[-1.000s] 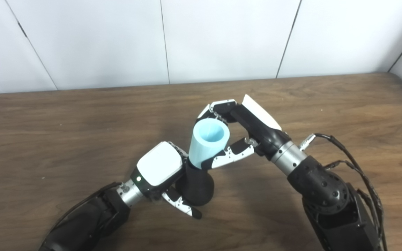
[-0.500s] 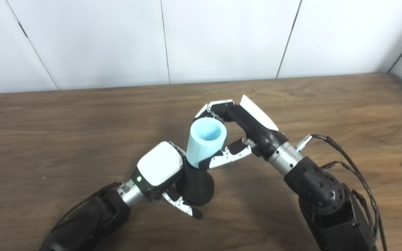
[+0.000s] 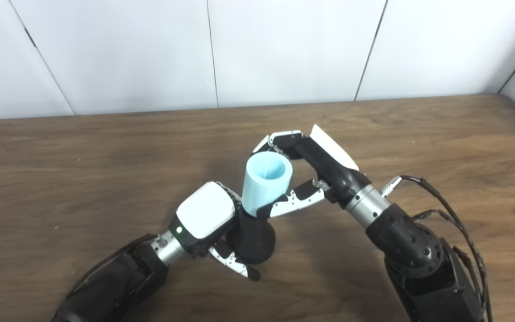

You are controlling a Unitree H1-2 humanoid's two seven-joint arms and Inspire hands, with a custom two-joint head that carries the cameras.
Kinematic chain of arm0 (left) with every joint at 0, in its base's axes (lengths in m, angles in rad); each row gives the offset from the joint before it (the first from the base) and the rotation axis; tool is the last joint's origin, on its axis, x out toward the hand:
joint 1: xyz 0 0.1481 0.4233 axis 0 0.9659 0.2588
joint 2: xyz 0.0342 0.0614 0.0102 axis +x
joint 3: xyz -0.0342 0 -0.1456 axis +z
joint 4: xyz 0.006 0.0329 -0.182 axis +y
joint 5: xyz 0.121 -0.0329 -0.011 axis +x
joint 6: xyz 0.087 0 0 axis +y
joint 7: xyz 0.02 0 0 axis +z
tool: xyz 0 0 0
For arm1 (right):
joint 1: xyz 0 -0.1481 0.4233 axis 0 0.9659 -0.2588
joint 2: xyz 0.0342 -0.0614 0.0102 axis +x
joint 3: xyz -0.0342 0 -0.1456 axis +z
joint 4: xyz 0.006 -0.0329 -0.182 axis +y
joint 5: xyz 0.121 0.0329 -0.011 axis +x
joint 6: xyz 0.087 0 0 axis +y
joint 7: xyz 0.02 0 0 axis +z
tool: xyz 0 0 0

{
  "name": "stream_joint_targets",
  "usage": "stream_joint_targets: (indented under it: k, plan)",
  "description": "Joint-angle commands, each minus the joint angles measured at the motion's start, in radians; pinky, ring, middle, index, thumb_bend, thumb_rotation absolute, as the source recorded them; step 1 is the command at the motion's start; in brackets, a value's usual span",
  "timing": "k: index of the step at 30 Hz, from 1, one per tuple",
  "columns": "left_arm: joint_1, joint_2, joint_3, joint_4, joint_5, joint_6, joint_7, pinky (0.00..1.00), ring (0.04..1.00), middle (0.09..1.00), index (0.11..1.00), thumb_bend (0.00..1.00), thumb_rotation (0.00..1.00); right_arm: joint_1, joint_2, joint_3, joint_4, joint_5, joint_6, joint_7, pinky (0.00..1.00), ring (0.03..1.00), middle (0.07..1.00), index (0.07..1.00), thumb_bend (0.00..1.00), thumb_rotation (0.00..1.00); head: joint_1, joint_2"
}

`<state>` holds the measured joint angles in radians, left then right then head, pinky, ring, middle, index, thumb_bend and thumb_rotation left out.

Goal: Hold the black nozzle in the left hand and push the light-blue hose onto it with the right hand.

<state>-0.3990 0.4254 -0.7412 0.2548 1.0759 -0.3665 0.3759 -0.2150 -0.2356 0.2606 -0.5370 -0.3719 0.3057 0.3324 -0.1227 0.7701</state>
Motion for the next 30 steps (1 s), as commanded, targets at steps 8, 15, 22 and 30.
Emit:
stream_joint_targets:
  k: [8, 15, 22, 30]
  plan:
    - [0.050, -0.011, -0.070, 0.080, 0.084, 0.014, -0.093, 0.08, 0.133, 0.212, 0.480, 0.52, 0.05, -0.027, -0.040, 0.016, -0.051, 0.015, 0.062, 0.064, 0.31, 0.412, 0.488, 0.506, 0.52, 0.00, -0.005, -0.001]
    - [0.049, -0.018, -0.071, 0.092, 0.076, 0.014, -0.091, 0.09, 0.140, 0.218, 0.478, 0.52, 0.04, -0.030, -0.029, 0.005, -0.051, 0.017, 0.053, 0.042, 0.28, 0.395, 0.483, 0.516, 0.52, 0.00, -0.004, -0.006]
    - [0.049, -0.020, -0.070, 0.098, 0.069, 0.009, -0.084, 0.09, 0.146, 0.227, 0.479, 0.52, 0.05, -0.030, -0.014, 0.002, -0.058, 0.007, 0.042, 0.021, 0.33, 0.422, 0.477, 0.509, 0.52, 0.00, -0.005, -0.009]
    - [0.047, -0.024, -0.076, 0.113, 0.075, 0.009, -0.061, 0.09, 0.143, 0.222, 0.478, 0.52, 0.04, -0.038, -0.005, -0.003, -0.064, 0.001, 0.029, 0.008, 0.30, 0.404, 0.487, 0.514, 0.52, 0.00, -0.005, -0.016]
